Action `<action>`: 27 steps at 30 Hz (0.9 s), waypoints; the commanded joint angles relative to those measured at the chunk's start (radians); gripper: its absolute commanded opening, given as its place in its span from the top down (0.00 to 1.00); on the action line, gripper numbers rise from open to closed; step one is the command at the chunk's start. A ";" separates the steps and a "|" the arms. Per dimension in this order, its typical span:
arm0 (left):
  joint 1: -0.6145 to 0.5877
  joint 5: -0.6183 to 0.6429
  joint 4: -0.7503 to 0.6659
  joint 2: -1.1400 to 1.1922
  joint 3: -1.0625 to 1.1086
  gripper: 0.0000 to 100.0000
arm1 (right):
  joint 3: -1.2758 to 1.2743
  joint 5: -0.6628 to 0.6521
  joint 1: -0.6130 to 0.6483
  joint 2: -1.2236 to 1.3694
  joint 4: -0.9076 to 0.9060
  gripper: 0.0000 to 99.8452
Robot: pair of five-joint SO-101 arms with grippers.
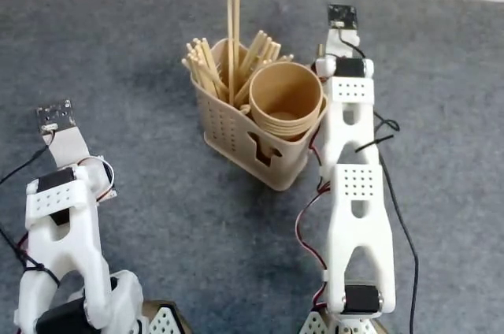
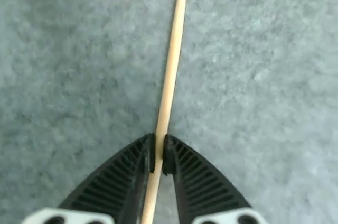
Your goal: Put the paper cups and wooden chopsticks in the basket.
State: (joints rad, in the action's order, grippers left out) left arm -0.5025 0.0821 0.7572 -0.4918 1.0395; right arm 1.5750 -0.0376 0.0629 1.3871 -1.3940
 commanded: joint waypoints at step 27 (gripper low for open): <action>-0.001 0.003 -0.015 -0.030 -0.001 0.99 | 0.211 -0.098 -0.143 -0.533 -0.372 0.99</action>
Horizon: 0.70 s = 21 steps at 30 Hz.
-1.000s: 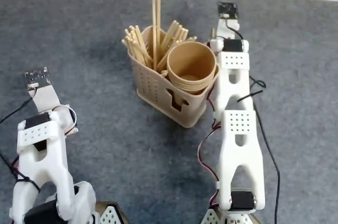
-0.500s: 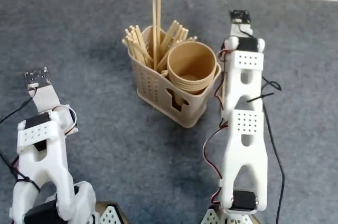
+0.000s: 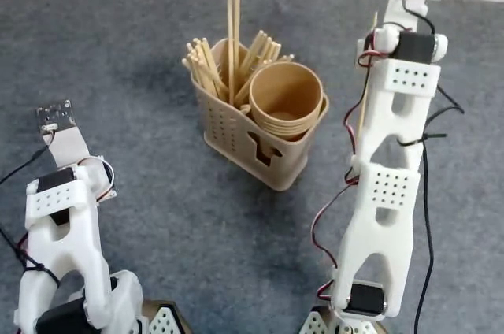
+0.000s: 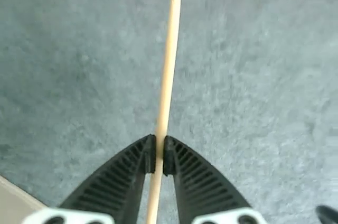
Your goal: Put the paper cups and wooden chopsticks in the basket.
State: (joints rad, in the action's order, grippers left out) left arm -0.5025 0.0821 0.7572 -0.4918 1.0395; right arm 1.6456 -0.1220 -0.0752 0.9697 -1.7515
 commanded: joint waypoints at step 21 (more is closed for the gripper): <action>-0.001 0.003 -0.015 -0.030 -0.001 0.99 | -0.157 -0.127 0.162 -0.737 -0.015 0.99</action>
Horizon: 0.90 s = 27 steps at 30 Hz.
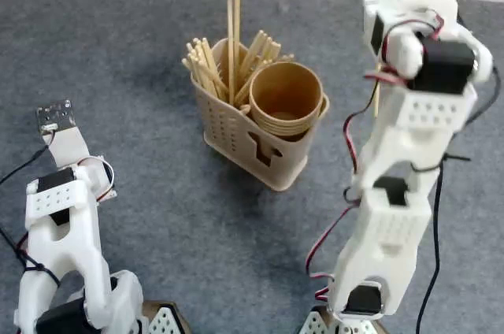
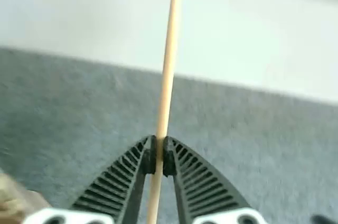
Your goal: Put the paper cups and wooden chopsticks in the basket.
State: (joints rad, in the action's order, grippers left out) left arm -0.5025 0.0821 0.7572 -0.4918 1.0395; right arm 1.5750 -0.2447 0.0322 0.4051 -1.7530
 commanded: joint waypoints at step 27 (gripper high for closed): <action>-0.005 0.003 -0.015 -0.030 -0.001 0.99 | -0.067 0.169 0.496 -0.214 0.346 1.00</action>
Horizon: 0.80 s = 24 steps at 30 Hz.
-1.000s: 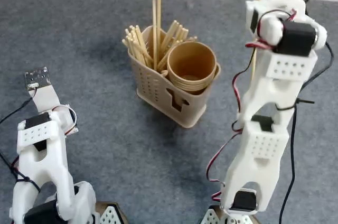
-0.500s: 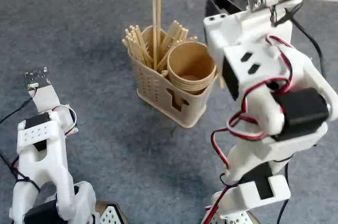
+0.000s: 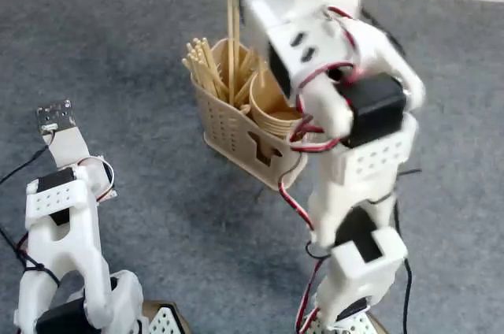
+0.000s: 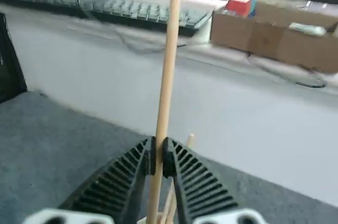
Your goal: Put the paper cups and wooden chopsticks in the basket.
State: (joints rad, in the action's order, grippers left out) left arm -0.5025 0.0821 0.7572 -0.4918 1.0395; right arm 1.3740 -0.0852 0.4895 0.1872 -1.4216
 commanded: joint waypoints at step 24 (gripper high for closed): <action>-0.005 0.003 -0.015 -0.031 -0.001 0.99 | 0.426 0.037 -0.016 0.458 0.073 1.00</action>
State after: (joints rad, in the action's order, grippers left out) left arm -0.5025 0.0821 0.7572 -0.4918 1.0395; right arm 1.6625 -0.0560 0.4818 0.6613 -1.3694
